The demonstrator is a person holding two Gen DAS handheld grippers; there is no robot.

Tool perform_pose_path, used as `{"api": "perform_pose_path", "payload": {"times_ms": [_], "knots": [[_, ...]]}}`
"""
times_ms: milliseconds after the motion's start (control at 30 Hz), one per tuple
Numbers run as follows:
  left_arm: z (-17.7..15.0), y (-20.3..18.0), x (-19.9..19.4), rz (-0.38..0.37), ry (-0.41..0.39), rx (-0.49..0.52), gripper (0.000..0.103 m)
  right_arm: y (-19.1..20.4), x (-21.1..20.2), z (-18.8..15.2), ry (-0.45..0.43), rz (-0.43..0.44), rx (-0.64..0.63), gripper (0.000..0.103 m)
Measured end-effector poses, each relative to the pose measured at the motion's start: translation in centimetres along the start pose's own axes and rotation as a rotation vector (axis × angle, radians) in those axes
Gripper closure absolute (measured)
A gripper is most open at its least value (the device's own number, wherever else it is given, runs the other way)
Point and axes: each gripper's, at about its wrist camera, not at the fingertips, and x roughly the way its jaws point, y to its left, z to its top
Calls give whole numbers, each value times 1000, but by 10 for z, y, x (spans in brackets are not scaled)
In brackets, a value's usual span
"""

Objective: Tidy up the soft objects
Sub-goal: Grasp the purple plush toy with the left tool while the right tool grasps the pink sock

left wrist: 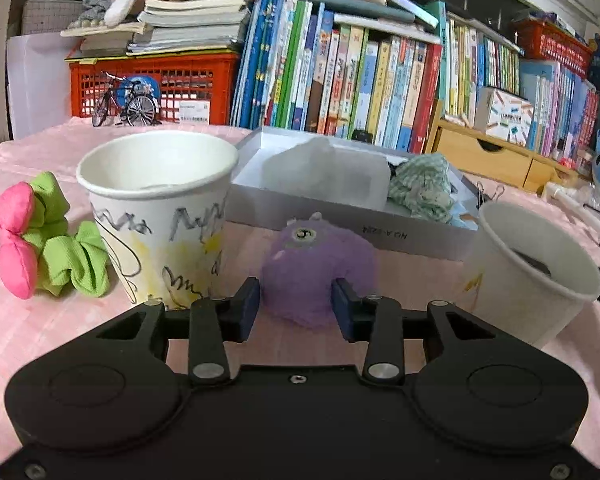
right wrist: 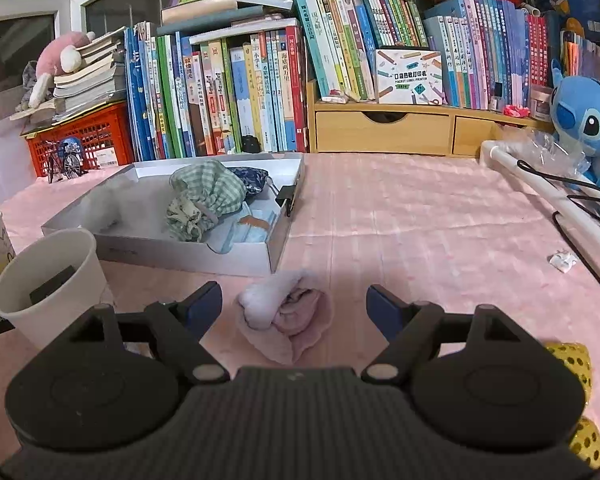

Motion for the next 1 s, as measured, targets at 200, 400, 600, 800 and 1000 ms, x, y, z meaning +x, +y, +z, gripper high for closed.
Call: {"api": "perform_pose_path", "payload": {"times_ms": [200,400,600,800,1000], "knots": [[-3,0,-6,-5,-1,16,72,1,6,0,24,-2,0,16],[-9,4,-27,-25,2,29,72,4,11,-4,41,-2,-15,21],[-18,8,-54,-45,17,97,71,4,14,-4,48,7,-9,25],[-20,11,-66,-41,-20,133,42,6,15,-1,43,3,-16,25],[-16,8,-50,-53,-14,126,24,7,19,0,43,-8,-13,25]]}}
